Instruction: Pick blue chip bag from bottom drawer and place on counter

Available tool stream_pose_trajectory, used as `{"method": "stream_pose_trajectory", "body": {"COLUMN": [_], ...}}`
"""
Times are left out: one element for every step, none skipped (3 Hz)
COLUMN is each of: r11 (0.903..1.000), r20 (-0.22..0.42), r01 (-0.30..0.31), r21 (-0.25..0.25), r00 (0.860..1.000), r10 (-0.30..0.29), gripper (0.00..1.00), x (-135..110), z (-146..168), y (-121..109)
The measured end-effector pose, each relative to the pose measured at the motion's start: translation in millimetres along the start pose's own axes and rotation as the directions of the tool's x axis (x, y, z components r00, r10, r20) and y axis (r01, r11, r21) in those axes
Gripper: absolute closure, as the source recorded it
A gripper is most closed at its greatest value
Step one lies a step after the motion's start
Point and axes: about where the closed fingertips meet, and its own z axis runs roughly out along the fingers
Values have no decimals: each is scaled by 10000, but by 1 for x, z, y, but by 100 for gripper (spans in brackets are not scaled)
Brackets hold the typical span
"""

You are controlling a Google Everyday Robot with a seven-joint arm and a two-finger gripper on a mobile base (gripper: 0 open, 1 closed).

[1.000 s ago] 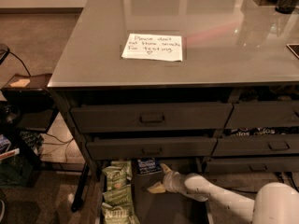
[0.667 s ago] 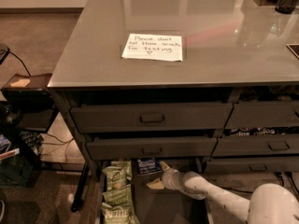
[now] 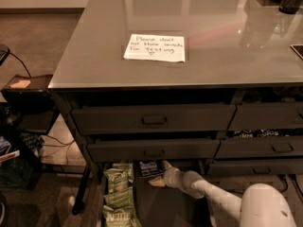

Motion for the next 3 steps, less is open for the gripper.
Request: {"method": "stream_pose_trajectory", "body": {"r11": [9998, 9995, 9992], "r20": [-43, -49, -14], "r01": [-208, -312, -395], "r21": [63, 34, -101], "r00": [9998, 9995, 9992], "r10": [208, 312, 394], "gripper": [18, 17, 17], "x": [5, 4, 1], "z": [17, 30, 46], "y": [-9, -15, -18]}}
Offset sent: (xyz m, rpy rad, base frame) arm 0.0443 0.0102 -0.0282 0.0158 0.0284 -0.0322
